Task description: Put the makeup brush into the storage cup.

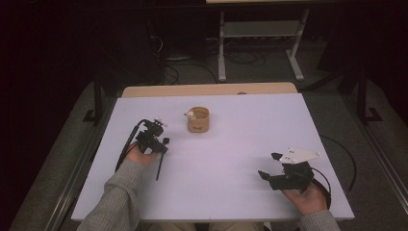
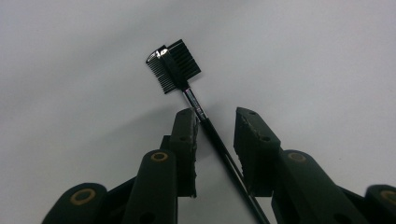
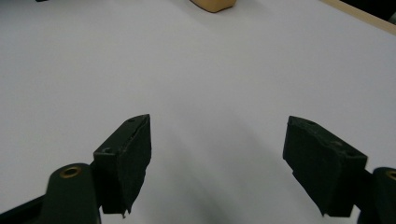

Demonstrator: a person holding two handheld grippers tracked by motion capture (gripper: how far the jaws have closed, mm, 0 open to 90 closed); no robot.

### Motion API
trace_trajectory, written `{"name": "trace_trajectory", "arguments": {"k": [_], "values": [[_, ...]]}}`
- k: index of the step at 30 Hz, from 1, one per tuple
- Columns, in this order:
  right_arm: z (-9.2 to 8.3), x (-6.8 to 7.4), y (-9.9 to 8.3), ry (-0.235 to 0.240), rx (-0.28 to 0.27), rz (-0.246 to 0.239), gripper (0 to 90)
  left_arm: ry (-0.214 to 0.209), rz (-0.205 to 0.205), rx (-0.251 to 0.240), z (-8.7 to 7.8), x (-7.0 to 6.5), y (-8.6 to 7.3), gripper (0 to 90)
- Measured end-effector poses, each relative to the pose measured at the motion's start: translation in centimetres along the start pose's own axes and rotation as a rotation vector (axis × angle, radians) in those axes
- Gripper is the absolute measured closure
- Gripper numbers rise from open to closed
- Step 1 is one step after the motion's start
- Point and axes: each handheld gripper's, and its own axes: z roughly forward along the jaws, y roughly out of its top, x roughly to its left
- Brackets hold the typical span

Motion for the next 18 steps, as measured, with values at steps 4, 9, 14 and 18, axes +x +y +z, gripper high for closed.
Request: {"name": "trace_trajectory", "arguments": {"k": [4,9,14,18], "values": [[0.13,0.06,0.05,0.006,-0.001,-0.009,22.5,0.012,0.005,0.015,0.18,-0.05,0.07,71.3],[0.37,0.34,0.11,0.009,0.005,-0.02,21.6,0.011,-0.003,0.039,0.65,-0.09,0.29,73.6],[0.53,0.5,0.21,0.018,0.008,-0.028,21.0,0.022,0.003,0.054,0.87,-0.11,0.59,75.8],[0.38,0.8,0.54,0.021,-0.004,-0.032,21.3,0.025,-0.016,0.067,0.94,0.12,0.65,79.7]]}}
